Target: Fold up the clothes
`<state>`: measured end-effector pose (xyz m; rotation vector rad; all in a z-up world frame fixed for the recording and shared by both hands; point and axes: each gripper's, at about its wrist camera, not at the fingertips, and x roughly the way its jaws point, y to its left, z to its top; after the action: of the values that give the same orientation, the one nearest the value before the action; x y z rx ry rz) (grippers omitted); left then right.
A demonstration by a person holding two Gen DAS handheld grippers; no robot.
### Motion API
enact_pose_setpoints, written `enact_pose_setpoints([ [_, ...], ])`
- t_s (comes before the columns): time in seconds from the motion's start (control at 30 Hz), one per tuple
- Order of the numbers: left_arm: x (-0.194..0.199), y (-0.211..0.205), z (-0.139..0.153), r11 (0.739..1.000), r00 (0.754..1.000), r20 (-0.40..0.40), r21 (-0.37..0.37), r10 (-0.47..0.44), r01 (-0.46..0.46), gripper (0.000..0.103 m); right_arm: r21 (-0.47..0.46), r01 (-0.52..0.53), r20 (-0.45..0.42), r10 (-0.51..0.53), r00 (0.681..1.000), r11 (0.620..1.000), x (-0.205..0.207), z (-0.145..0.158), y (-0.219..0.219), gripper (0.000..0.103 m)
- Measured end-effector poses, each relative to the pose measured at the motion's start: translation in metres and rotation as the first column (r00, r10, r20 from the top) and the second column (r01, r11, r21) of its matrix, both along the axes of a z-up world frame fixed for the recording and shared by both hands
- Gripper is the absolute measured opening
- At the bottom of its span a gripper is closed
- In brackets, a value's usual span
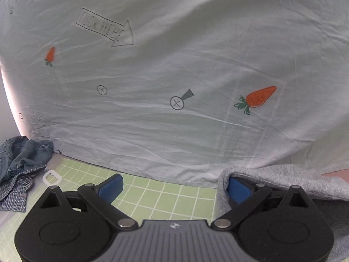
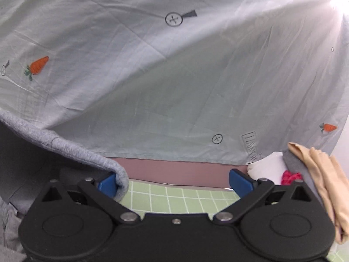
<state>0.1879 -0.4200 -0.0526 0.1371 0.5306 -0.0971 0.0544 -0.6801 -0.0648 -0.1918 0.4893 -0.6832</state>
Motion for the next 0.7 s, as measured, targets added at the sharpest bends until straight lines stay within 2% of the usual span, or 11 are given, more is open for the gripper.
enact_pose_setpoints([
  [0.13, -0.047, 0.03, 0.0, 1.0, 0.999, -0.039, 0.002, 0.018, -0.018, 0.1, 0.019, -0.001, 0.008, 0.001, 1.0, 1.0, -0.045, 0.008, 0.025, 0.103],
  [0.27, -0.09, 0.056, -0.014, 0.999, 0.993, -0.114, 0.008, 0.032, -0.031, 0.1, 0.036, 0.007, -0.025, -0.006, 1.0, 0.999, -0.086, -0.001, 0.045, 0.103],
  [0.33, -0.098, 0.06, -0.024, 0.999, 0.986, -0.164, 0.002, 0.038, -0.039, 0.1, 0.052, 0.003, -0.05, -0.001, 0.999, 0.999, -0.102, -0.008, 0.053, 0.103],
  [0.43, -0.109, 0.067, -0.04, 0.999, 0.97, -0.237, -0.006, 0.048, -0.051, 0.1, 0.061, 0.0, -0.107, 0.006, 0.994, 0.998, -0.118, -0.025, 0.059, 0.103],
  [0.53, -0.121, 0.074, -0.055, 0.998, 0.949, -0.31, -0.013, 0.056, -0.063, 0.099, 0.14, 0.006, -0.16, 0.017, 0.987, 0.99, -0.123, -0.043, 0.055, 0.103],
  [0.7, -0.139, 0.084, -0.08, 0.997, 0.905, -0.42, -0.022, 0.064, -0.08, 0.099, 0.191, -0.005, -0.213, 0.047, 0.976, 0.982, -0.123, -0.057, 0.059, 0.103],
])
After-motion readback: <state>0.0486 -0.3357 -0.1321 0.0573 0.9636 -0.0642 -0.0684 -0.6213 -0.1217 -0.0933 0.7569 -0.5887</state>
